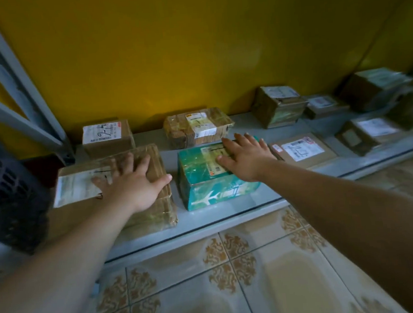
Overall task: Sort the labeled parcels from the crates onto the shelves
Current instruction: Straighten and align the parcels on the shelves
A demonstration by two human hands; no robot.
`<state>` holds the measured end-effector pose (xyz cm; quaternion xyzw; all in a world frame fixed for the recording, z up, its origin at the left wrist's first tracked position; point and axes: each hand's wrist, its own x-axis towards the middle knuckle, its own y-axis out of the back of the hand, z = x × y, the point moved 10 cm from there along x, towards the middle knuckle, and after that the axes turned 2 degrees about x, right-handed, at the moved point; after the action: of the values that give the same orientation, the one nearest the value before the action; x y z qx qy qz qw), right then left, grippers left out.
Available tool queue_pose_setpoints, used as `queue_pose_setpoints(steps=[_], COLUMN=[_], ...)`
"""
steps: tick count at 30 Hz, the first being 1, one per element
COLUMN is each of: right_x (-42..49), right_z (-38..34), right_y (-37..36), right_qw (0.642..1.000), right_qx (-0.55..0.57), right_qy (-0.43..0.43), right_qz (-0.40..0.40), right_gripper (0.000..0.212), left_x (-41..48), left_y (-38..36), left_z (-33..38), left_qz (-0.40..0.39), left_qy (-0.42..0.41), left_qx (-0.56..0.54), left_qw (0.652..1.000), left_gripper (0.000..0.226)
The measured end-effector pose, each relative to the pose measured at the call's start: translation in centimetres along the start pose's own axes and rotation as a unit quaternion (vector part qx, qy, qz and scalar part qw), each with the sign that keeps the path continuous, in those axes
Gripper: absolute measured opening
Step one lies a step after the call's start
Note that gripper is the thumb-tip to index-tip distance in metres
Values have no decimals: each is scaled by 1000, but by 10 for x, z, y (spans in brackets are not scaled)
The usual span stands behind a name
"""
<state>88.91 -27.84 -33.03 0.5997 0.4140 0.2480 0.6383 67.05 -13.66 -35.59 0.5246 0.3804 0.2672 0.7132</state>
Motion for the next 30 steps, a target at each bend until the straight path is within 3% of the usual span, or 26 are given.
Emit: queue_pose_setpoints(steps=[8,14,17,25,30], right_x=[-53,-87,-89,-38,10], right_z=[79,135,157,227,253], right_y=[23,30,21,-23,-37], right_qw=[996,990,990,994,997], right_qx=[15,34,37,37,13], right_qy=[-92,-140,-139,-96,-68], right_qz=[-15,0,-18,-40,-16], right_gripper=[74,71,71,73,85], left_x=[-10,-21,-16,18,25], left_y=[12,13,4,-15,-23], left_z=[28,160,206,225,219], left_qz=[20,40,36,67,74], left_qy=[-22,-157,-174,-86,-55], left_qx=[20,29,56,110,133], left_qw=[999,986,983,988,987], left_gripper=[87,79,76,80,85])
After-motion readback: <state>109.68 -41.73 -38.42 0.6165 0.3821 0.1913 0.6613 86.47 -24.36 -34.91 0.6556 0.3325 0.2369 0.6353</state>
